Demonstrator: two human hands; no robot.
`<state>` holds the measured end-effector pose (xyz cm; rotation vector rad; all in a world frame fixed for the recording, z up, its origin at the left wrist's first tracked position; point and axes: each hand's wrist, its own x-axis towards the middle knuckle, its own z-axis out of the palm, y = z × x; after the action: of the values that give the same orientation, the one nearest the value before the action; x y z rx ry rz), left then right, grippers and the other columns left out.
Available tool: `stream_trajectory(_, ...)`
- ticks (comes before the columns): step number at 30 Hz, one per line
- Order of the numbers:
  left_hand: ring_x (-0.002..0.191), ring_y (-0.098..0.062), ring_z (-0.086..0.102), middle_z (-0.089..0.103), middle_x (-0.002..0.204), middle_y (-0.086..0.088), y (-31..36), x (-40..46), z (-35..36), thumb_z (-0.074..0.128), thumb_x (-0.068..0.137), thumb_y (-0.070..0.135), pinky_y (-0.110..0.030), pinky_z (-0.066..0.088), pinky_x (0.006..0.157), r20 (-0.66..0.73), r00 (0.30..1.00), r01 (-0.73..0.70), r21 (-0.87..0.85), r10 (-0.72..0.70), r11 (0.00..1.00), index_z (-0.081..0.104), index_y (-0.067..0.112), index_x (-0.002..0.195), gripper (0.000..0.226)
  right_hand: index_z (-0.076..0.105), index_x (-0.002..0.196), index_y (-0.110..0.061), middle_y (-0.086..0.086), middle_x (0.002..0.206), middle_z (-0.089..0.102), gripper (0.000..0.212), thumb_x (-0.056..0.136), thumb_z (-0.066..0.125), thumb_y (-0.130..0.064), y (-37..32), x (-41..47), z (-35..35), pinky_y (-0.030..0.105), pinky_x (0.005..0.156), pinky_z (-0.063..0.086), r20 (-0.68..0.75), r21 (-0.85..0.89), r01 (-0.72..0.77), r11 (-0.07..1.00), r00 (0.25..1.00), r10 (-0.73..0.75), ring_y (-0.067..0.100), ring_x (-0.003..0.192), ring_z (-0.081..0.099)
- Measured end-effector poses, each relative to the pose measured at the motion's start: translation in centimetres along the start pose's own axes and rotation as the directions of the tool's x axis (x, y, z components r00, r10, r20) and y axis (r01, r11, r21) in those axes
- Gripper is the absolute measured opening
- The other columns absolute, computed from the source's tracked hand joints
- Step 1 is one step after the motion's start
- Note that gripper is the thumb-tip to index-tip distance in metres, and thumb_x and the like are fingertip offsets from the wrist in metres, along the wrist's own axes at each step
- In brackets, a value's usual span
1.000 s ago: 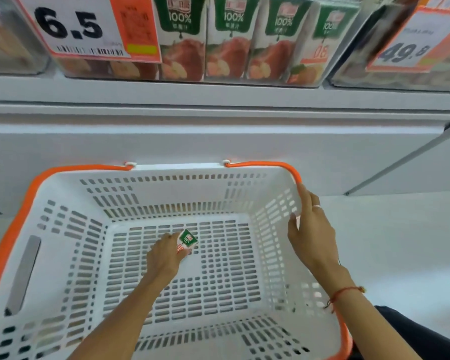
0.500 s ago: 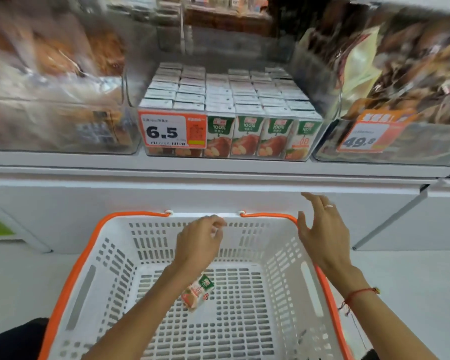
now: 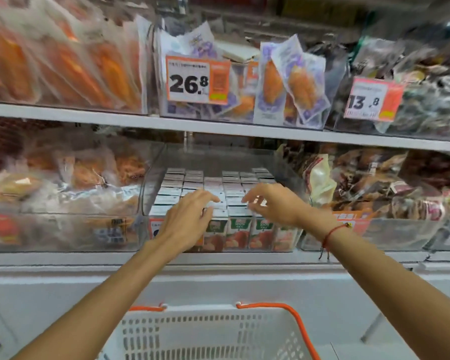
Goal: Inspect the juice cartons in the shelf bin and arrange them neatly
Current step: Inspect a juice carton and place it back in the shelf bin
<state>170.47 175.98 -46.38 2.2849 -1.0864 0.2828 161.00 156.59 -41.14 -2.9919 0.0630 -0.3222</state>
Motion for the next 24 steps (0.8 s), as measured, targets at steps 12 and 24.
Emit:
stream_trajectory(12, 0.099, 0.001, 0.055, 0.062, 0.107, 0.023, -1.5, -0.1, 1.6, 0.042, 0.099, 0.043, -0.019, 0.038, 0.07, -0.107, 0.984, -0.132, 0.085, 0.14, 0.988, 0.063, 0.036, 0.11, 0.025, 0.068, 0.107, -0.027, -0.018, 0.084, 0.052, 0.038, 0.075, 0.079, -0.046, 1.6, 6.4, 0.2, 0.018, 0.056, 0.032, 0.307, -0.192, 0.143, 0.971, 0.948, -0.079, 0.006, 0.074, 0.047)
stream_trajectory(24, 0.112, 0.002, 0.049, 0.055, 0.123, 0.024, -1.6, -0.3, 1.3, 0.036, 0.098, 0.055, -0.02, 0.036, 0.08, 0.013, 0.993, -0.119, 0.152, 0.119, 0.981, 0.053, 0.04, 0.123, 0.034, 0.052, 0.11, -0.015, 0.001, 0.115, 0.058, 0.036, 0.087, 0.07, -0.037, 1.1, 3.0, -2.8, 0.03, 0.087, 0.05, 0.115, 0.241, -0.029, 0.97, 0.993, 0.001, 0.018, 0.102, 0.058)
